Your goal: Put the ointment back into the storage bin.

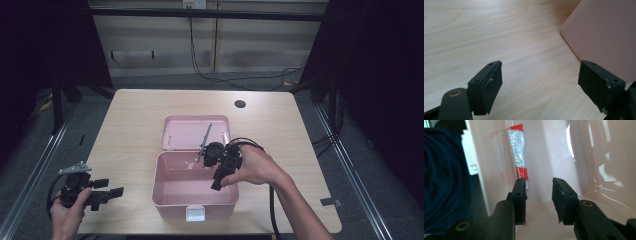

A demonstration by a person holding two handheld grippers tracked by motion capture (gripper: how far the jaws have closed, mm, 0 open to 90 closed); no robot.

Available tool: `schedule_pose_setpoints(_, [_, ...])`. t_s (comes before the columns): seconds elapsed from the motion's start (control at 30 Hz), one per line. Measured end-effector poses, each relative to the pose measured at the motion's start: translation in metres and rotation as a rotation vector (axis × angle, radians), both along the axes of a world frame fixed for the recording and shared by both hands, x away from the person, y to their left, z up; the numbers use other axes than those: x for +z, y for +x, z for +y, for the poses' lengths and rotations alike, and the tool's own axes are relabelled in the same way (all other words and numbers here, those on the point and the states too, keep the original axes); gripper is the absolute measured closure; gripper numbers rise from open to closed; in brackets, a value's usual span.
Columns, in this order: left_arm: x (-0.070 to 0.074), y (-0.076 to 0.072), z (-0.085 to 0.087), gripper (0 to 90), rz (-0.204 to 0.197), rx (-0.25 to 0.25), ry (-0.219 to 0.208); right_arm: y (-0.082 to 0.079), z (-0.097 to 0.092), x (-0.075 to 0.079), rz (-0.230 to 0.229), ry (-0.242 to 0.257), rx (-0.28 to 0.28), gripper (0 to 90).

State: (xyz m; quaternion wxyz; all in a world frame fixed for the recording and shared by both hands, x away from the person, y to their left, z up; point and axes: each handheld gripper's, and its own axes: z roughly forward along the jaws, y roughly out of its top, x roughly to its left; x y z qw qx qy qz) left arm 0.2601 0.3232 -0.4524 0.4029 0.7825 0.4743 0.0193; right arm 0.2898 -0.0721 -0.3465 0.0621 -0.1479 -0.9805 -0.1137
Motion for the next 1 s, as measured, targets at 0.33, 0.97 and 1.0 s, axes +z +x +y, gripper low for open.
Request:
schedule_pose_setpoints(0.33, [0.0, 0.0, 0.0, 19.4, -0.002, -0.001, 0.001, -0.003, -0.015, 0.015, -0.039, 0.007, -0.03, 64.7])
schedule_pose_setpoints(0.97, [-0.001, 0.0, 0.0, 19.4, 0.0, -0.001, 0.009, -0.013, -0.059, 0.03, -0.074, 0.018, -0.11, 64.7])
schedule_pose_setpoints(1.0, [-0.001, 0.0, 0.0, 19.4, 0.0, -0.001, 0.008, -0.014, -0.061, 0.03, -0.077, 0.019, -0.12, 64.7])
